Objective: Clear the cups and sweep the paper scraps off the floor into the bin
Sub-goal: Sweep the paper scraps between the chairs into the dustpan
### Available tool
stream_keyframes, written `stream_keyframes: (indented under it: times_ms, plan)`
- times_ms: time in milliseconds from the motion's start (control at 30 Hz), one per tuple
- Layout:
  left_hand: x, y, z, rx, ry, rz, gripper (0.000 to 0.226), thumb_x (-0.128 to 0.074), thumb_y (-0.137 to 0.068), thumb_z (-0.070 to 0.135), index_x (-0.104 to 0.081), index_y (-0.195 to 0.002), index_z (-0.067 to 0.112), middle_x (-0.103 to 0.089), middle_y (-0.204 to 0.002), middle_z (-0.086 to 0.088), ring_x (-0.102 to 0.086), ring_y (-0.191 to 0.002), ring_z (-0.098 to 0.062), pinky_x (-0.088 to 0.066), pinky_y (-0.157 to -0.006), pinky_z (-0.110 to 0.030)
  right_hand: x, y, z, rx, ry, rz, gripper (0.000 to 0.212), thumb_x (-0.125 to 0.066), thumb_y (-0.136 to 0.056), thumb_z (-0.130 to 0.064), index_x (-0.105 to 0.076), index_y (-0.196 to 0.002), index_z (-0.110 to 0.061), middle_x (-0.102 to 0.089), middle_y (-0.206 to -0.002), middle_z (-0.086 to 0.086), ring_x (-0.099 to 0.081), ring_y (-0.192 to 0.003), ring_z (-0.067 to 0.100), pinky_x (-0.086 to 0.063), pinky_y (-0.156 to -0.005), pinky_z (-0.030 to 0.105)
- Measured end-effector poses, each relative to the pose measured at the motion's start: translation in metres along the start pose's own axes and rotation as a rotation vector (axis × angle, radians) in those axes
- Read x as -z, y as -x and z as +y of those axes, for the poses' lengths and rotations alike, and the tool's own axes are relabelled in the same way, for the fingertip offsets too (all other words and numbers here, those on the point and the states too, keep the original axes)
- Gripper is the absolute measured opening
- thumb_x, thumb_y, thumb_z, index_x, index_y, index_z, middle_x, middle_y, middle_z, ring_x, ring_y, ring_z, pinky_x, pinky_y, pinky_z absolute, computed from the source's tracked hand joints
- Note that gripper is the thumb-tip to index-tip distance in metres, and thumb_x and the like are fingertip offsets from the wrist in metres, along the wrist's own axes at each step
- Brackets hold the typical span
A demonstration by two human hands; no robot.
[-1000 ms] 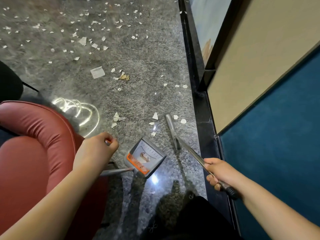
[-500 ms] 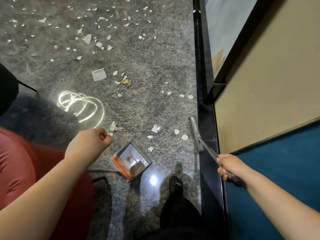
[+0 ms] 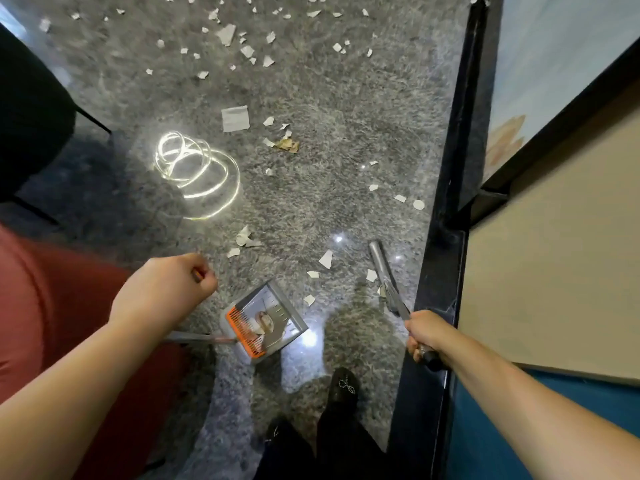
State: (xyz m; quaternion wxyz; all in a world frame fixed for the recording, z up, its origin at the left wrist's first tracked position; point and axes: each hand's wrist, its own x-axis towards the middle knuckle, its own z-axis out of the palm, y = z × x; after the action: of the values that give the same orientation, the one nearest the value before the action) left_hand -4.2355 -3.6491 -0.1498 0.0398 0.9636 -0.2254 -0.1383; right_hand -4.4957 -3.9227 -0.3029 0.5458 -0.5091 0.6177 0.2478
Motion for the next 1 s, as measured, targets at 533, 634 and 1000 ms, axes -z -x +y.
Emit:
stream_keyframes:
  times_ms: [533,634,1000]
  plan:
    - [-0.004,-0.016,-0.041,0.001,0.044,0.022,0.013,-0.061,-0.084,0.038,-0.069,-0.082,0.028,-0.071,-0.077,-0.002,-0.066,-0.077,-0.027,-0.047,-0.062,-0.029,-0.087,0.033,-0.058,0.111,0.457,-0.182,0.038,-0.029,-0.1,-0.013,-0.031,-0.136,-0.023,-0.048,-0.061,0.01,-0.039,-0.042,0.015,-0.036,-0.041,0.022]
    - [-0.005,-0.019,-0.043,-0.015,0.057,0.016,0.012,-0.058,-0.084,0.039,-0.063,-0.076,0.03,-0.065,-0.069,0.001,-0.064,-0.074,-0.026,-0.047,-0.061,-0.029,-0.111,0.051,-0.054,0.137,0.514,-0.248,0.037,-0.031,-0.101,-0.013,-0.031,-0.138,-0.019,-0.046,-0.059,0.009,-0.041,-0.041,0.015,-0.036,-0.04,0.022]
    - [0.0,-0.007,-0.061,-0.016,0.102,-0.016,0.013,-0.054,-0.086,0.037,-0.065,-0.086,0.03,-0.066,-0.072,0.001,-0.062,-0.072,-0.023,-0.053,-0.062,-0.032,-0.142,0.117,-0.039,0.101,0.349,-0.401,0.035,-0.035,-0.102,-0.016,-0.038,-0.136,-0.023,-0.044,-0.059,0.005,-0.038,-0.032,0.006,-0.032,-0.035,0.014]
